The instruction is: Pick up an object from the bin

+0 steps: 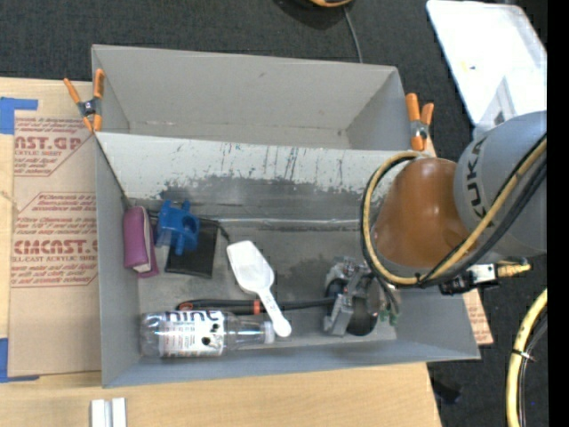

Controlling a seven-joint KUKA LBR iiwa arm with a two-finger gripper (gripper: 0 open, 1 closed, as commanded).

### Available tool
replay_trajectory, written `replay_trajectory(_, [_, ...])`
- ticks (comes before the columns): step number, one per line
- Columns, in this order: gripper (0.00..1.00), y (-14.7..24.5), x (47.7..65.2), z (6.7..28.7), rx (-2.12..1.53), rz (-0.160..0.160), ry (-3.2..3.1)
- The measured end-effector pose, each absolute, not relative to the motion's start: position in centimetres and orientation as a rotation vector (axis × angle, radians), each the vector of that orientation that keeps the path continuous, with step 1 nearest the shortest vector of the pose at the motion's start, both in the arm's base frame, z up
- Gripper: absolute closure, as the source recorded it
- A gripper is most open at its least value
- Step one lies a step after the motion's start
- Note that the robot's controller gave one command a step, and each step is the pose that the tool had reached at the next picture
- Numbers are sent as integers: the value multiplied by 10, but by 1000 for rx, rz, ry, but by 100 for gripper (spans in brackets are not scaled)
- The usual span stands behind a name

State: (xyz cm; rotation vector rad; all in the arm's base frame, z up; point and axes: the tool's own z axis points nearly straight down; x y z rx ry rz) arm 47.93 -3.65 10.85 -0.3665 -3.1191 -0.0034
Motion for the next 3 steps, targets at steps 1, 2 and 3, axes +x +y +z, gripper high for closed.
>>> replay_trajectory(1, [100,-36,479,114,-367,-4,-3116])
replay_trajectory(2, [100,-36,479,180,-367,-5,-3119])
replay_trajectory(3, [100,-36,479,179,-367,-5,-3117])
